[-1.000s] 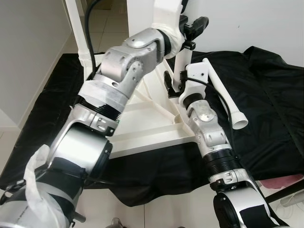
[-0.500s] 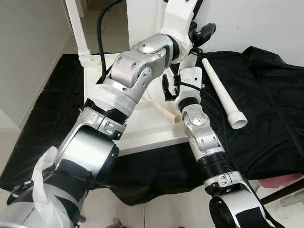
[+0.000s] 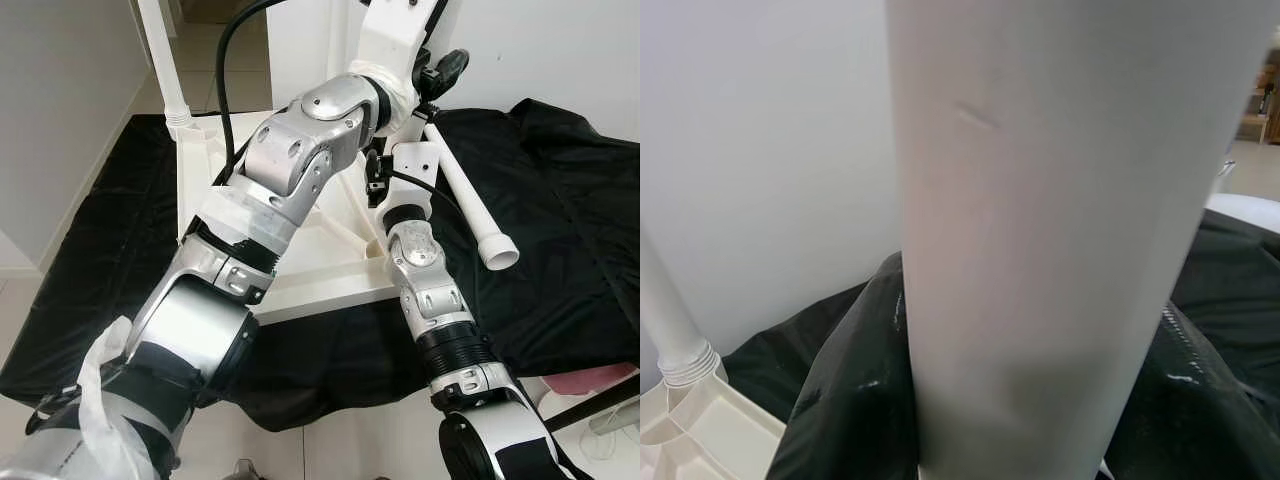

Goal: Building children table

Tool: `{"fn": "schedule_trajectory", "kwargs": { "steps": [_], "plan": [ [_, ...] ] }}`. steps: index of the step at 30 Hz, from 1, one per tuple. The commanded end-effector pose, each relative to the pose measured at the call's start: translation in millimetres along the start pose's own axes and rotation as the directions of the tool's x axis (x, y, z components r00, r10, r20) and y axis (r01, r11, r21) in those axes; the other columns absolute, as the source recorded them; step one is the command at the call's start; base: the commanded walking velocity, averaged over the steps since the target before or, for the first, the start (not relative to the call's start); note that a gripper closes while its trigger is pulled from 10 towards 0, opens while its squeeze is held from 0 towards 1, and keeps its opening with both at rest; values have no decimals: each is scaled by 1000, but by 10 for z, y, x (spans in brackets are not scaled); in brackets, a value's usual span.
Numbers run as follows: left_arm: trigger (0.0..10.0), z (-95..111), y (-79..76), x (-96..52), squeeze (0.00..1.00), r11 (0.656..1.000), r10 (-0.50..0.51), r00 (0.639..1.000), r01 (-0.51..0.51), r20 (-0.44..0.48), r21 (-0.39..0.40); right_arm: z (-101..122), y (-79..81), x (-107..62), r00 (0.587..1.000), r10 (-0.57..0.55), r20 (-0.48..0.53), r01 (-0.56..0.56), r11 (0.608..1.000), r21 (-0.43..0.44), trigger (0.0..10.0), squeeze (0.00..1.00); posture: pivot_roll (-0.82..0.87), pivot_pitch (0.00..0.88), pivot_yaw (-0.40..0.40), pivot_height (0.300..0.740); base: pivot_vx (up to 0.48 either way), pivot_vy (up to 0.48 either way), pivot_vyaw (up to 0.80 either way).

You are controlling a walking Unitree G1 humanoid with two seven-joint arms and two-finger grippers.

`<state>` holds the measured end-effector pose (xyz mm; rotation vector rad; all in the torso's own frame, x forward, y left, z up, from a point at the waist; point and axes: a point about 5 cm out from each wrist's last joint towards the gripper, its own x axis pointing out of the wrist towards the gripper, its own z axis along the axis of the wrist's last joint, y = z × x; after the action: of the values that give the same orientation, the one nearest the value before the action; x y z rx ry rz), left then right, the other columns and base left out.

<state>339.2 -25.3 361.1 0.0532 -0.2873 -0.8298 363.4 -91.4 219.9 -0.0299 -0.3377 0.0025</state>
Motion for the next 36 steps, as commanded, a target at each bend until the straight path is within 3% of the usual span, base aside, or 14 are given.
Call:
{"fn": "schedule_trajectory", "kwargs": {
  "steps": [1, 2, 3, 5, 6, 12, 13, 23, 27, 36],
  "plan": [
    [10000, 27, -40, 0, 0, 998, -42, 999, 42, 11, 42, -83, 4, -26, 999, -8, -39, 8, 1000, 0, 10000, 0, -34, 0, 1, 740, 0, 0, 0],
    [10000, 25, -37, -1, 0, 998, -43, 999, 43, 10, 49, -84, 9, -26, 999, -9, -40, 9, 1000, 1, 10000, 0, -34, 0, 1, 740, 0, 0, 0],
    [10000, 26, -31, -1, 314, 999, -49, 999, 49, 23, -3, -81, 23, -26, 999, -8, -41, 8, 1000, 13, 10000, 0, -39, 0, 9, 740, 0, 0, 0],
    [10000, 26, -31, -1, 314, 999, -49, 999, 49, 23, -3, -81, 23, -26, 999, -8, -41, 8, 1000, 13, 10000, 0, -39, 0, 9, 740, 0, 0, 0],
    [10000, 30, -26, -10, 1000, 998, -57, 998, 58, 35, -32, -73, 36, -29, 999, -8, -40, 10, 1000, 28, 10000, 0, -44, 0, 13, 740, 0, 0, 0],
    [10000, 60, -83, -11, 1000, 991, -120, 990, 124, 68, -57, -76, 58, -29, 997, 6, -72, 2, 994, 110, 10000, 0, -50, 0, 18, 740, 0, 0, 0],
    [10000, 73, -104, -16, 0, 987, -143, 987, 148, 79, -67, -77, 54, -25, 997, 8, -77, 2, 992, 123, 10000, 0, -52, 0, 18, 740, 0, 0, 0],
    [10000, 151, -134, -105, 0, 950, -251, 955, 275, 160, -150, -62, 19, -7, 996, -6, -89, 19, 990, 142, 10000, 0, -57, 0, 21, 740, 0, 0, 0],
    [10000, 157, -191, -211, 0, 919, -324, 927, 356, 187, -172, -46, -81, 7, 995, -29, -97, 43, 989, 138, 10000, 0, -51, 0, 16, 740, 0, 0, 0],
    [10000, 57, -116, -286, 0, 941, -257, 951, 287, 172, -179, 5, -226, 2, 996, -50, -73, 59, 989, 132, 10000, 0, -47, 0, 15, 740, 0, 0, 0]
  ]
}}
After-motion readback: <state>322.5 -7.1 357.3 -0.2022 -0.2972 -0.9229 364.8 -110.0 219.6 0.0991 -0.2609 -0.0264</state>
